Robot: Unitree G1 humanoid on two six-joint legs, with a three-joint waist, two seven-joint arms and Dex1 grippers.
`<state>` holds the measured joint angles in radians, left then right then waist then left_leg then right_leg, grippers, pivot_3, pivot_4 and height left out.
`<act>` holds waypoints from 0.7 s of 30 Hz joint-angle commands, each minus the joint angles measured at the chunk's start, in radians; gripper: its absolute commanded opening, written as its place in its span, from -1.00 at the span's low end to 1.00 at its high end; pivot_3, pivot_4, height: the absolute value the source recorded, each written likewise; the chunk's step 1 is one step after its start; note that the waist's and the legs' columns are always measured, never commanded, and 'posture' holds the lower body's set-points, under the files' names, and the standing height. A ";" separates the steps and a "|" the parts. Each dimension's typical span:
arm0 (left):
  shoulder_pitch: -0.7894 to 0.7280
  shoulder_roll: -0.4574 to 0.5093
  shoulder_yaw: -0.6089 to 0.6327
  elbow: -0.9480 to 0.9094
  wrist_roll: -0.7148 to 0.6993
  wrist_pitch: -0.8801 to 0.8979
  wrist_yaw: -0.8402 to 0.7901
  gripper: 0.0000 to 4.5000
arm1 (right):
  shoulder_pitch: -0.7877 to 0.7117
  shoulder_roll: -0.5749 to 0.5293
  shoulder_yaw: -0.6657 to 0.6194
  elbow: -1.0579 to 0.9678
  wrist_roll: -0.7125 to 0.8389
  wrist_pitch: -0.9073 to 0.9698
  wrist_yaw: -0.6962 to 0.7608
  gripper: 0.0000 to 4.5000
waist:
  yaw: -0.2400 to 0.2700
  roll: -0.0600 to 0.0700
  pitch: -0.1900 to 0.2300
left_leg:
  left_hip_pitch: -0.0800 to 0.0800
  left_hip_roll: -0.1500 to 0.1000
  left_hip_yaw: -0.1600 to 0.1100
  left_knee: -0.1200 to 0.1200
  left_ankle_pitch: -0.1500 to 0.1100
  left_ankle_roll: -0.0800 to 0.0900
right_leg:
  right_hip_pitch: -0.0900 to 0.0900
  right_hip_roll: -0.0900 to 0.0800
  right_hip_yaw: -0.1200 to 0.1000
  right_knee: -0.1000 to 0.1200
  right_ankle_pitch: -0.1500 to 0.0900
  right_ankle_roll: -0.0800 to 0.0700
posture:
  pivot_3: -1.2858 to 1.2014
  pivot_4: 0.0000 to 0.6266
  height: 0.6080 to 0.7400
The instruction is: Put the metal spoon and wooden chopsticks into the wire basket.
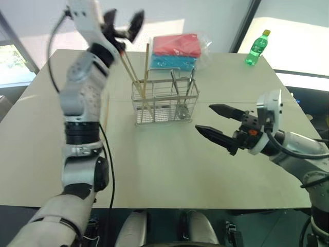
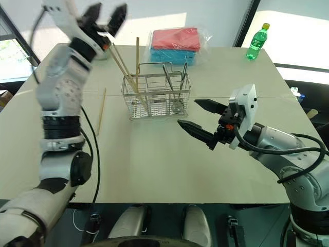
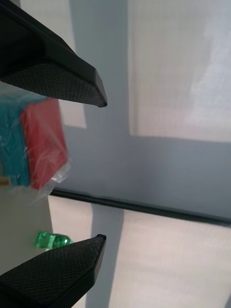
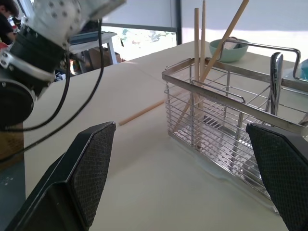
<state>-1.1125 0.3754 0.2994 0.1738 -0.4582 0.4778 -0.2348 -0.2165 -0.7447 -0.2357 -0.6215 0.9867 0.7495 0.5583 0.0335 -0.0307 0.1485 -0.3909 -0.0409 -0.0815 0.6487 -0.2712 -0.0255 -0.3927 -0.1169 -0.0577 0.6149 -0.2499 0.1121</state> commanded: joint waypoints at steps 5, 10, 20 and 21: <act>-0.126 0.194 -0.037 0.363 0.160 0.198 0.117 0.99 | -0.040 0.024 0.028 0.010 -0.023 -0.032 0.035 1.00 | 0.008 0.003 -0.003 | 0.004 -0.001 0.000 0.000 0.000 0.000 | 0.004 0.000 0.000 0.001 0.000 0.000 | 0.03 -0.52 -0.10; -0.178 0.184 -0.096 0.597 0.221 0.306 0.082 0.99 | -0.052 0.032 0.041 0.020 -0.033 -0.035 0.043 1.00 | 0.006 -0.004 -0.001 | 0.001 -0.002 -0.002 0.001 0.000 0.000 | 0.003 0.000 -0.001 0.001 0.000 0.001 | 0.03 -0.52 -0.10; -0.253 0.114 -0.126 1.013 0.312 0.246 0.110 0.99 | -0.025 0.059 0.047 -0.009 -0.032 -0.030 0.023 1.00 | -0.002 -0.004 0.000 | 0.000 -0.002 0.001 -0.001 0.000 0.000 | -0.001 -0.002 0.000 0.001 0.000 0.001 | 0.03 -0.52 -0.10; -0.249 0.109 -0.125 1.031 0.319 0.235 0.122 0.99 | -0.017 0.058 0.045 -0.016 -0.031 -0.029 0.020 1.00 | -0.002 -0.004 0.000 | -0.001 -0.002 0.000 -0.001 0.000 0.000 | -0.001 -0.002 0.000 0.001 0.000 0.001 | 0.03 -0.52 -0.10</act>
<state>-1.3348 0.4737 0.1775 1.2061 -0.1583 0.7474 -0.1278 -0.2333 -0.6879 -0.1706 -0.6021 0.9481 0.7343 0.5831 0.0313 -0.0345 0.1482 -0.3915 -0.0428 -0.0810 0.6479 -0.2711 -0.0259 -0.3941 -0.1186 -0.0580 0.6159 -0.2499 0.1128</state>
